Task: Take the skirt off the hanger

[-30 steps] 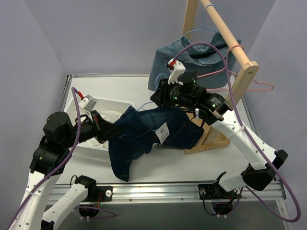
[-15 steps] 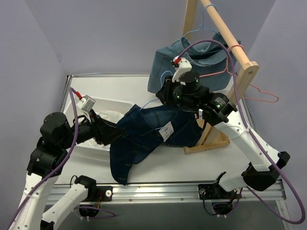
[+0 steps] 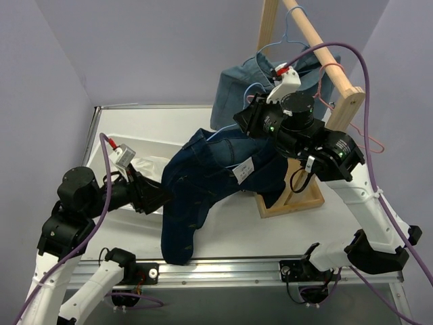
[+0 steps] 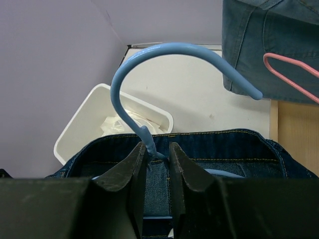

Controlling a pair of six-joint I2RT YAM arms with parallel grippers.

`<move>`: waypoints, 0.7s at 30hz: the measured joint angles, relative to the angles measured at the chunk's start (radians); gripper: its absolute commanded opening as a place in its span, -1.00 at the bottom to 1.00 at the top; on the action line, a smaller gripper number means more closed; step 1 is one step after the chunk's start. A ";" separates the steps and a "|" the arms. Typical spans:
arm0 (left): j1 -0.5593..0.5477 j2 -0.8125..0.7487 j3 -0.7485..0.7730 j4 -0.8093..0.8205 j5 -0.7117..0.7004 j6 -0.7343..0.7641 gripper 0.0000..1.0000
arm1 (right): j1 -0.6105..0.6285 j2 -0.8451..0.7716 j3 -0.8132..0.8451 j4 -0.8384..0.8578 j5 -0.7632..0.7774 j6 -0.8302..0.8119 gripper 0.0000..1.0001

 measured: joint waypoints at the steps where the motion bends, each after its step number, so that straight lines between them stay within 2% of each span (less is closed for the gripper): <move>1: 0.000 0.003 -0.002 -0.003 0.002 -0.002 -0.05 | 0.000 -0.002 0.004 -0.002 0.003 0.003 -1.00; 2: 0.000 0.006 -0.005 -0.003 0.004 -0.001 -0.23 | 0.000 -0.002 0.010 -0.007 0.005 0.006 -1.00; 3: 0.000 0.008 -0.005 -0.003 0.006 -0.001 -0.56 | 0.000 -0.002 0.014 -0.010 0.007 0.009 -1.00; 5: 0.000 0.013 -0.005 -0.003 0.009 0.000 -0.88 | 0.000 -0.003 0.020 -0.015 0.010 0.015 -1.00; 6: 0.000 0.013 -0.005 -0.004 0.010 0.001 -0.95 | 0.000 -0.003 0.022 -0.017 0.010 0.018 -1.00; 10: 0.000 0.011 -0.002 -0.029 -0.014 0.004 -0.95 | 0.000 -0.008 0.025 -0.025 0.019 0.022 -1.00; 21: 0.000 -0.102 0.138 -0.196 -0.338 -0.028 -0.95 | 0.015 -0.032 0.023 -0.045 0.090 0.087 -1.00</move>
